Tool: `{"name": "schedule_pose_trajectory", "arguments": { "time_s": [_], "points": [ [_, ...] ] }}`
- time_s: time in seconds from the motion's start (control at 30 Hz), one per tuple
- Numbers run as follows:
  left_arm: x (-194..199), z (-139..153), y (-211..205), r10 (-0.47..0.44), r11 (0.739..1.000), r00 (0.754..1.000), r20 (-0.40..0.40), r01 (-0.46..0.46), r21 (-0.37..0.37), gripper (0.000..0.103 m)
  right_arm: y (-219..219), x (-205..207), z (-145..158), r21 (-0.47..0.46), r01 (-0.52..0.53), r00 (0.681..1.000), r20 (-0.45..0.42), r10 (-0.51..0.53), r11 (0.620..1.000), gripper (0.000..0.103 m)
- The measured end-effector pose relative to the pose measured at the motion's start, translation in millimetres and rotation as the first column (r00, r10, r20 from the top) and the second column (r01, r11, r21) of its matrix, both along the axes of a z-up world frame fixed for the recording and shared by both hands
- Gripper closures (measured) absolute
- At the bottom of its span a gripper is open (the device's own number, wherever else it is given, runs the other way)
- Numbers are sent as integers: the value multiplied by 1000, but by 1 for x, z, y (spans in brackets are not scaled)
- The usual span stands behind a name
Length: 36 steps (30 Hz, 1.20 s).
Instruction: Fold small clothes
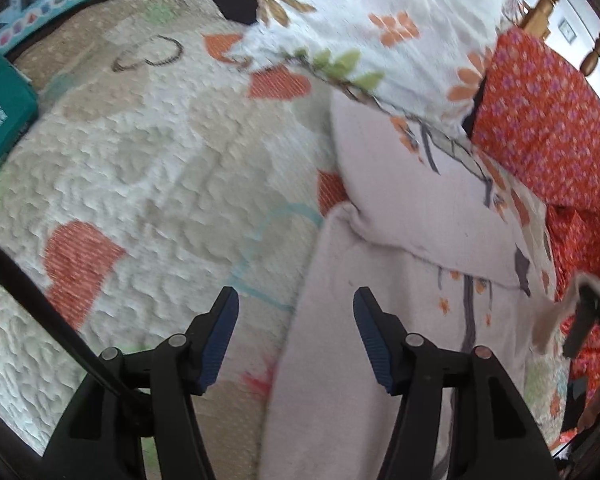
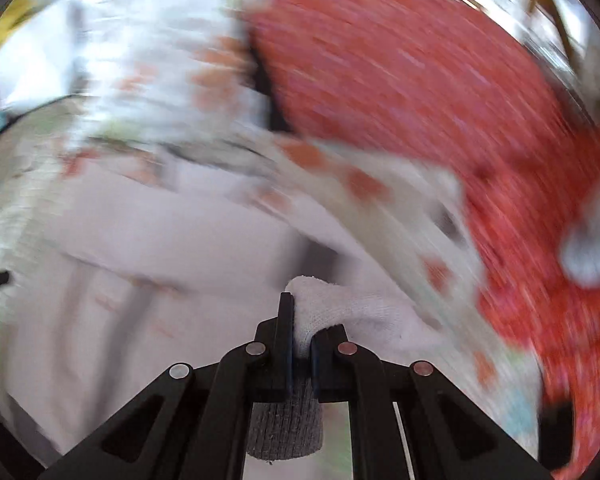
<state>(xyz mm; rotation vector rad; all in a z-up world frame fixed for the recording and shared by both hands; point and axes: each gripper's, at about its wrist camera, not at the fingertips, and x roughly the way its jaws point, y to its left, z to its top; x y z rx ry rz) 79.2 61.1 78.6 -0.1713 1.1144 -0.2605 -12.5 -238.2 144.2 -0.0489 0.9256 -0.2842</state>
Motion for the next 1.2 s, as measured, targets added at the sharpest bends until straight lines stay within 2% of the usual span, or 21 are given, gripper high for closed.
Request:
{"name": "schedule_pose_trajectory", "arguments": {
  "time_s": [0.03,0.1,0.17,0.2,0.23,0.27,0.3,0.37,0.47,0.6,0.77,0.87,0.93,0.97,1.0,1.1,1.2],
  "points": [
    [2,0,4,14,1000,1000,3,-14,5,43,17,14,-2,21,-40,999,3,40,999,96],
    [5,0,12,28,1000,1000,-5,-28,-9,43,65,56,-8,144,-168,985,1,170,975,96],
    [8,-1,21,45,998,999,-19,-46,-38,43,102,77,-18,252,-271,959,-10,282,929,94],
    [9,-1,25,53,997,998,-24,-54,-52,43,123,88,-24,310,-331,935,-19,354,891,91],
    [10,-1,28,61,996,998,-26,-62,-63,43,137,91,-26,321,-359,922,-24,386,877,89],
    [11,0,30,67,995,997,-24,-69,-67,43,143,91,-27,316,-370,918,-21,396,874,80],
    [12,0,32,73,995,997,-23,-74,-69,43,149,89,-27,300,-378,917,-12,400,876,64],
    [14,1,32,75,994,997,-22,-76,-75,42,143,83,-25,265,-370,924,5,383,891,47],
    [15,-1,26,63,994,998,-31,-66,-83,42,112,73,-26,188,-305,951,4,310,933,46],
    [15,-6,8,22,997,999,-32,-25,-68,41,70,62,-31,184,-227,973,-5,231,956,46],
    [26,-24,-26,-67,998,997,-42,68,18,40,32,53,-51,227,-141,987,-40,153,964,46],
    [37,-38,-46,-117,986,992,-54,123,115,41,22,44,-61,230,-124,988,-60,142,965,46],
    [45,-47,-55,-151,971,986,-75,162,176,72,21,38,-67,215,-126,987,-71,144,968,46],
    [49,-50,-56,-161,968,983,-89,175,181,90,21,36,-70,192,-130,986,-82,148,973,46],
    [54,-50,-54,-155,972,984,-92,169,163,90,21,34,-73,174,-132,985,-89,149,976,46],
    [69,-38,-37,-48,991,998,-41,52,122,91,22,33,-83,114,-150,981,-108,163,982,46],
    [79,-21,-8,97,995,995,-18,-97,39,87,24,41,-83,144,-160,980,-95,175,977,46]
  ]
}}
